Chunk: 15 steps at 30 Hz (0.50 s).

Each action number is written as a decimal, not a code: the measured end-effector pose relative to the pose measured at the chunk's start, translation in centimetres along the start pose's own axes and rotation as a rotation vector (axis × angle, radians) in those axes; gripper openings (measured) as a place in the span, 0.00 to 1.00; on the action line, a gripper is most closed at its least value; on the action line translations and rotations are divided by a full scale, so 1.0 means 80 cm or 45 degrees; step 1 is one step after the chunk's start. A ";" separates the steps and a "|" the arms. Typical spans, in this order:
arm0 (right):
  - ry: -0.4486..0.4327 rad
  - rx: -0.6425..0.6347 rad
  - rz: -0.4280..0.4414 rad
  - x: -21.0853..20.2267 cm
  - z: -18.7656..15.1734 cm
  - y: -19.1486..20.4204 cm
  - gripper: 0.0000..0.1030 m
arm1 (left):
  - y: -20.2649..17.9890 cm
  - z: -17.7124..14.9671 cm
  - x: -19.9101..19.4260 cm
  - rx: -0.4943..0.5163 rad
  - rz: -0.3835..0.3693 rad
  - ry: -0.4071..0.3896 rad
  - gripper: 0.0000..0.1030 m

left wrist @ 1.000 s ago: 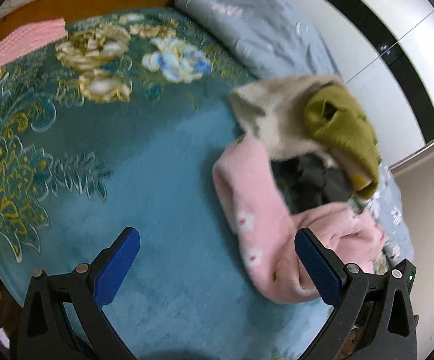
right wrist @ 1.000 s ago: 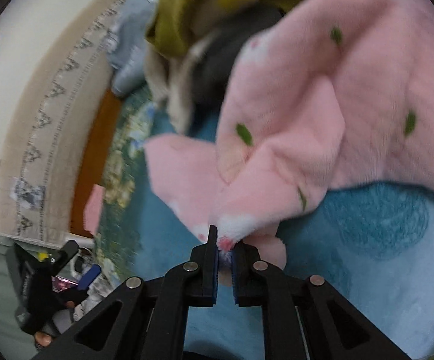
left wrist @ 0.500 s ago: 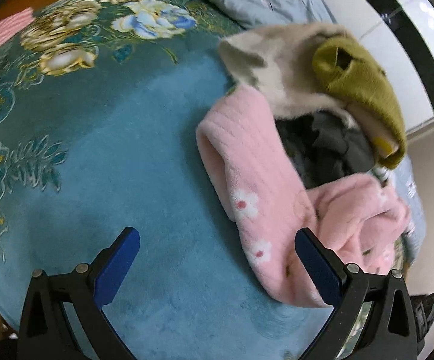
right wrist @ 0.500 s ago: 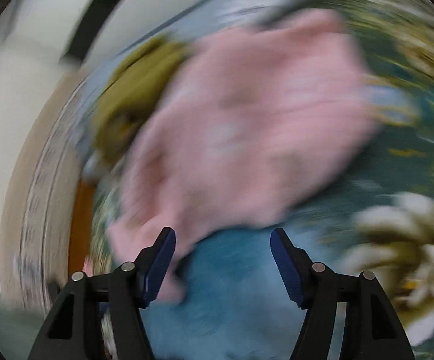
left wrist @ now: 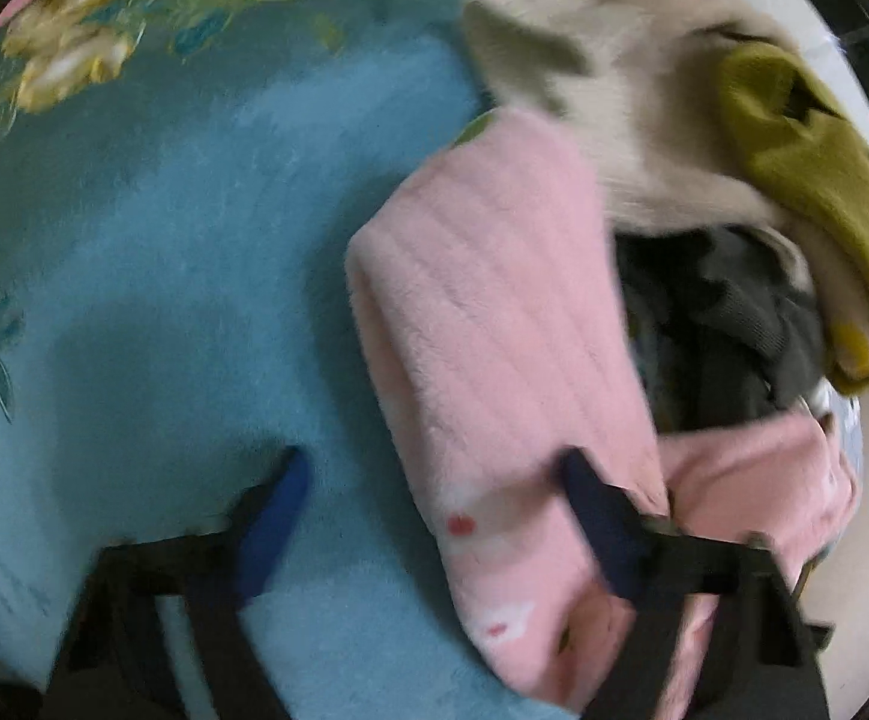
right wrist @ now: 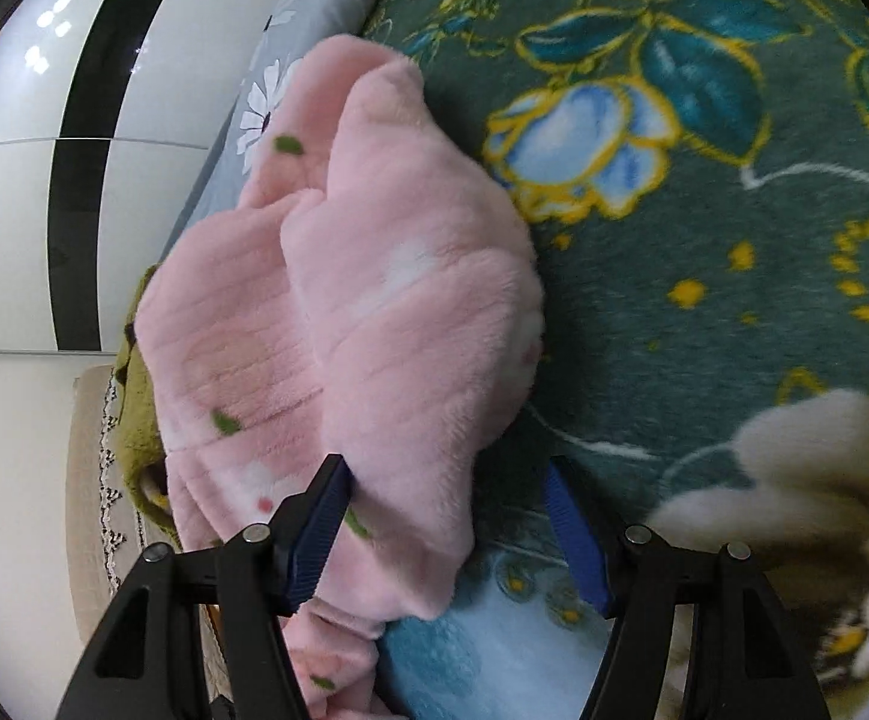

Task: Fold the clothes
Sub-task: 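Grasp the pink garment's sleeve with the left tool while the right tool holds its body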

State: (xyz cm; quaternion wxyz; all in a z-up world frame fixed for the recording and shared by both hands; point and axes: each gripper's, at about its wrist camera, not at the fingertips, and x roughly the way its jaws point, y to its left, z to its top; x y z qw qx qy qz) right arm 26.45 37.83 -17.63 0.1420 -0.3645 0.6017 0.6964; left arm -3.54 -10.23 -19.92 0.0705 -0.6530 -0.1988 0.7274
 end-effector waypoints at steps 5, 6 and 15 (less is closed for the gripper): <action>0.006 0.053 0.003 0.005 0.002 0.005 0.36 | 0.000 0.002 -0.005 -0.062 -0.067 0.011 0.18; -0.002 0.034 -0.006 -0.002 0.003 0.012 0.23 | -0.002 0.002 -0.010 -0.050 -0.059 -0.004 0.15; -0.147 -0.248 -0.075 -0.103 0.014 0.080 0.11 | 0.043 0.016 -0.134 -0.017 0.036 -0.301 0.10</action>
